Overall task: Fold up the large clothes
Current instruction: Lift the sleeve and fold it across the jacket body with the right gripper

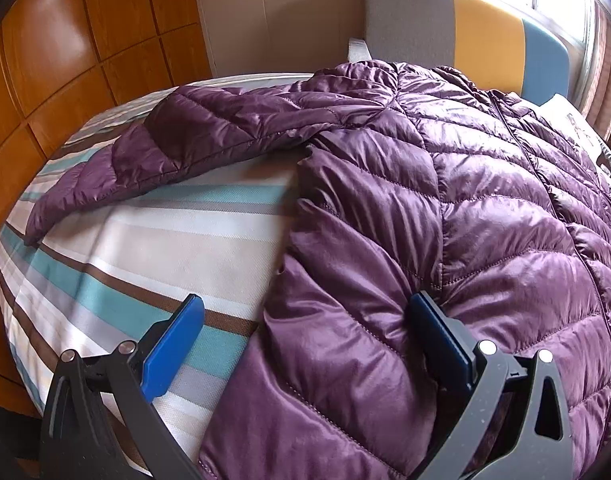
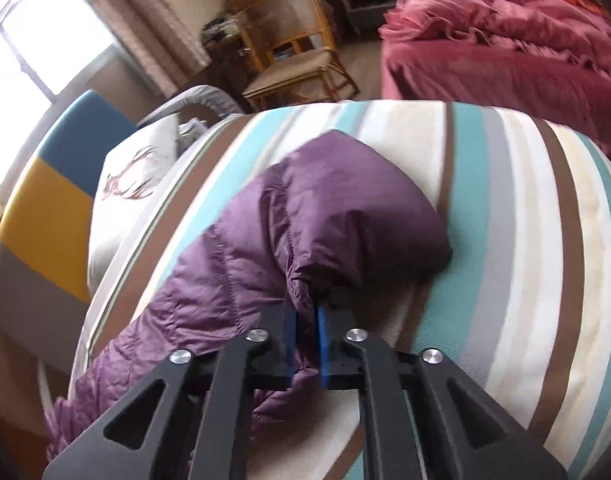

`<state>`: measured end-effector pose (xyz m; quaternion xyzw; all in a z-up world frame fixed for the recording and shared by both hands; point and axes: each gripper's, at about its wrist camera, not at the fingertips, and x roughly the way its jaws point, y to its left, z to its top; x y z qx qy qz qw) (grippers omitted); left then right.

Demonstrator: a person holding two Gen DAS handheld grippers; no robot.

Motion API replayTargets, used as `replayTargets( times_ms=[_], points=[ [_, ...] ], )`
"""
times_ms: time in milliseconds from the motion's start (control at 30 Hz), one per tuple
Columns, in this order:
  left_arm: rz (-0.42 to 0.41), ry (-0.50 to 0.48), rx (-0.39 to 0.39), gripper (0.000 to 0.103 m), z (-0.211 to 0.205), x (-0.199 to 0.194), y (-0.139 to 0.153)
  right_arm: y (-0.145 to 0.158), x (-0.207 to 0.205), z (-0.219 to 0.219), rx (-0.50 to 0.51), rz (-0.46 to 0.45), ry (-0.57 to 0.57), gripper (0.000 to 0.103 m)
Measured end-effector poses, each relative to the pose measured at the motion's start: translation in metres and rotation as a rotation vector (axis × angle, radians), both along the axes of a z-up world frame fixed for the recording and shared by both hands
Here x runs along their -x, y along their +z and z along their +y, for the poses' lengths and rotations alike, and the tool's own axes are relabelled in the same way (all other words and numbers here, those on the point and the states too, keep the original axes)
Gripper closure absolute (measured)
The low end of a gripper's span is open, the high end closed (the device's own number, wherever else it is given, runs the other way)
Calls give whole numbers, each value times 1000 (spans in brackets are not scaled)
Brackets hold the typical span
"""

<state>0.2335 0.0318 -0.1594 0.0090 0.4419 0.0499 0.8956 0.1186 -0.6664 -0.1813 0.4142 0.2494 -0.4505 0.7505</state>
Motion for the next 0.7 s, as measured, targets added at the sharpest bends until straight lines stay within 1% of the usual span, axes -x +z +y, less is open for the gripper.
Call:
replayTargets(
  times_ms=[100, 200, 300, 367, 433, 533, 600, 700],
  points=[
    [1, 0, 2, 2, 0, -1, -1, 20, -10, 17, 104, 9, 60, 96],
    [-3, 0, -6, 2, -1, 0, 0, 48, -27, 44, 229, 24, 148, 96],
    [-3, 0, -7, 2, -2, 1, 0, 74, -48, 78, 328, 21, 244, 96],
    [-5, -1, -18, 2, -3, 1, 0, 90, -64, 108, 388, 16, 331, 96],
    [-8, 0, -29, 2, -4, 2, 0, 100, -76, 133, 425, 7, 397, 97],
    [-9, 0, -35, 2, -4, 2, 1, 112, -97, 183, 477, -11, 518, 96],
    [-9, 0, -33, 2, -4, 2, 0, 116, -109, 211, 507, -13, 589, 96],
    [-8, 0, -30, 2, -4, 2, 0, 117, -130, 266, 551, -15, 716, 97]
  ],
)
